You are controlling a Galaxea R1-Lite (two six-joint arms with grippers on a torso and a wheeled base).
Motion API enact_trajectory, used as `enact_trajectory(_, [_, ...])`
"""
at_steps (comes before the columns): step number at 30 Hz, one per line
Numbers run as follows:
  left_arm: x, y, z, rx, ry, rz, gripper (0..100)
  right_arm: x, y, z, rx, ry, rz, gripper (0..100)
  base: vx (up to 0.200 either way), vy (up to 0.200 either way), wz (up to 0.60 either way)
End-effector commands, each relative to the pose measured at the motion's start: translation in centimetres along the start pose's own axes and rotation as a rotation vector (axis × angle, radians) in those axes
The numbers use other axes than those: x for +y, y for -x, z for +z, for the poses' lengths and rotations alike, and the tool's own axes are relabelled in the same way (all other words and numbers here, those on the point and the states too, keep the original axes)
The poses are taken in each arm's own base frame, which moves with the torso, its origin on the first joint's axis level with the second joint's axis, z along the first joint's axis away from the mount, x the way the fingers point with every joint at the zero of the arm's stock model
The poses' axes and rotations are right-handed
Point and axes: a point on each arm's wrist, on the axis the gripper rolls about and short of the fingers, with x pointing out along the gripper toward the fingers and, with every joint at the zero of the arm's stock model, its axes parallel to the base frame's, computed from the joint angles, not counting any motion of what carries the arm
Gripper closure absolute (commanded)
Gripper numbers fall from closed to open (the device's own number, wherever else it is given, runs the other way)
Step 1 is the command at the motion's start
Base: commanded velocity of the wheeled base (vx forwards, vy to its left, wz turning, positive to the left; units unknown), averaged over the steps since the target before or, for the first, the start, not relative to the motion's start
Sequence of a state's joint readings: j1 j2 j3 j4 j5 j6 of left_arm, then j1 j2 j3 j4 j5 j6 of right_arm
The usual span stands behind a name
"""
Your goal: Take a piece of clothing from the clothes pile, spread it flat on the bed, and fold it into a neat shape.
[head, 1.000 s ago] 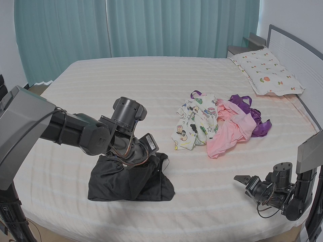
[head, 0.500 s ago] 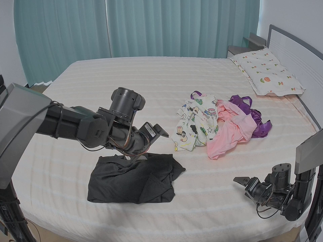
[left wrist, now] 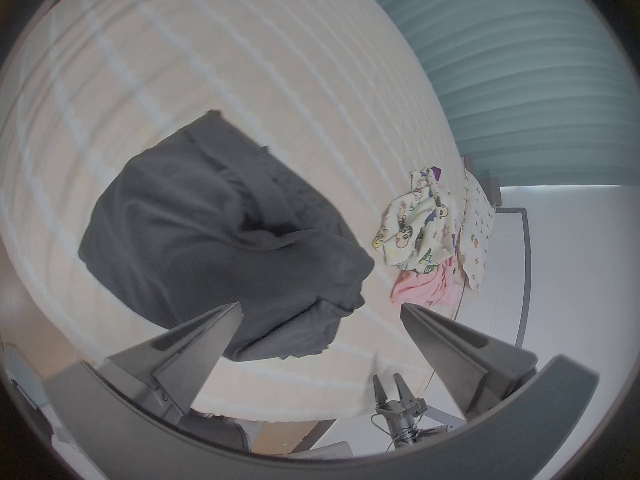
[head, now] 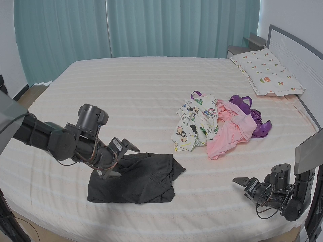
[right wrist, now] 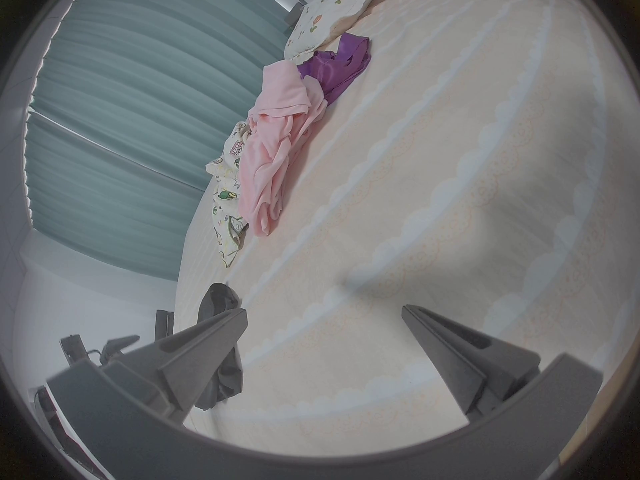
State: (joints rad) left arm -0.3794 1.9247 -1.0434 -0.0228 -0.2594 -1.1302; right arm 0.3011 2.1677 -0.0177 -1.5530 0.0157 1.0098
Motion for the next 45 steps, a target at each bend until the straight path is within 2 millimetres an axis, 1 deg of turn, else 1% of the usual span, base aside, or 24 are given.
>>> enact_trajectory(1, [3.0, 2.0, -0.3, 0.000, 0.046, -0.003, 0, 0.0, 0.2, -0.2, 0.007, 0.005, 0.005, 0, 0.000, 0.000, 0.00])
enact_trajectory(4, [3.9, 1.8, 0.2, -0.009, 0.067, -0.004, 0, 0.2, 0.0, -0.2, 0.005, 0.010, 0.013, 0, 0.000, 0.000, 0.00])
enact_trajectory(6, [4.6, 2.0, 0.7, -0.007, 0.082, -0.023, 0, 0.4, -0.1, -0.2, 0.005, 0.014, 0.022, 0, 0.000, 0.200, 0.00])
enact_trajectory(9, [5.7, 3.3, 3.0, -0.003, 0.123, -0.130, 0, 0.6, -0.1, -0.5, 0.014, 0.026, 0.031, 0, 0.000, 0.200, 0.00])
enact_trajectory(10, [5.7, 3.5, 3.2, -0.003, 0.125, -0.139, 0, 0.7, -0.1, -0.5, 0.013, 0.027, 0.033, 0, 0.000, 0.200, 0.00])
enact_trajectory(11, [6.5, 3.9, 3.8, 0.008, 0.148, -0.154, 0, 1.0, -0.1, -0.6, 0.012, 0.035, 0.049, 0, 0.000, 0.200, 0.00])
enact_trajectory(12, [6.8, 4.0, 4.0, 0.016, 0.160, -0.155, 0, 1.3, -0.2, -0.6, 0.009, 0.041, 0.060, 0, 0.000, 0.200, 0.00])
enact_trajectory(17, [8.8, 3.9, 5.0, 0.026, 0.208, -0.144, 0, 2.5, -0.9, -1.7, 0.036, 0.109, 0.111, 0, 0.000, 0.200, 0.00])
enact_trajectory(18, [8.8, 3.9, 5.0, 0.026, 0.208, -0.144, 0, 2.5, -0.9, -1.7, 0.036, 0.109, 0.111, 0, 0.000, 0.200, 0.00])
enact_trajectory(19, [9.1, 4.2, 5.3, 0.040, 0.217, -0.158, 0, 3.2, -0.9, -2.2, 0.045, 0.156, 0.143, 0, 0.000, 0.200, 0.00])
enact_trajectory(21, [9.6, 4.3, 5.3, 0.068, 0.219, -0.170, 0, 4.0, -0.8, -2.6, 0.047, 0.219, 0.182, 0, 0.000, 0.200, 0.00])
enact_trajectory(23, [9.8, 4.2, 5.3, 0.083, 0.205, -0.176, 0, 4.9, -0.7, -2.6, 0.034, 0.290, 0.227, 0, 0.000, 0.200, 0.00])
enact_trajectory(24, [9.8, 4.2, 5.3, 0.083, 0.205, -0.176, 0, 4.9, -0.7, -2.6, 0.034, 0.290, 0.227, 0, 0.000, 0.200, 0.00])
enact_trajectory(26, [10.1, 4.1, 5.3, 0.083, 0.180, -0.170, 0, 6.1, -1.3, -2.4, 0.010, 0.385, 0.279, 0, 0.000, 0.200, 0.00])
enact_trajectory(28, [10.2, 4.0, 5.3, 0.088, 0.184, -0.167, 0, 6.3, -1.6, -2.3, 0.009, 0.413, 0.287, 0, 0.000, 0.200, 0.00])
enact_trajectory(29, [10.4, 3.9, 5.3, 0.094, 0.190, -0.165, 0, 6.6, -2.3, -2.4, 0.028, 0.494, 0.298, 0, 0.000, 0.200, 0.00])
enact_trajectory(32, [10.5, 3.9, 5.2, 0.120, 0.190, -0.178, 0, 7.3, -3.2, -2.5, 0.059, 0.568, 0.310, 0, 0.000, 0.200, 0.00])
enact_trajectory(33, [10.5, 3.9, 5.2, 0.120, 0.190, -0.178, 0, 7.3, -3.2, -2.5, 0.059, 0.568, 0.310, 0, 0.000, 0.200, 0.00])
enact_trajectory(34, [10.6, 3.8, 5.1, 0.130, 0.190, -0.181, 0, 7.8, -3.7, -2.5, 0.070, 0.603, 0.313, 0, 0.000, 0.200, 0.00])
enact_trajectory(37, [11.0, 3.3, 5.4, 0.123, 0.188, -0.166, 0, 8.4, -4.5, -2.3, 0.059, 0.687, 0.329, 0, 0.000, 0.000, 0.00])
enact_trajectory(40, [11.1, 3.3, 5.6, 0.112, 0.159, -0.180, 0, 8.4, -5.0, -2.7, 0.085, 0.697, 0.348, 0, 0.000, 0.000, 0.00])
enact_trajectory(42, [11.5, 3.2, 5.2, 0.106, 0.139, -0.183, 0, 7.0, -5.4, -3.4, 0.136, 0.716, 0.317, 0, 0.000, 0.000, 0.00])
enact_trajectory(45, [11.5, 3.1, 5.3, 0.096, 0.132, -0.191, 0, 6.3, -6.0, -3.4, 0.132, 0.752, 0.297, 0, 0.000, 0.000, 0.00])
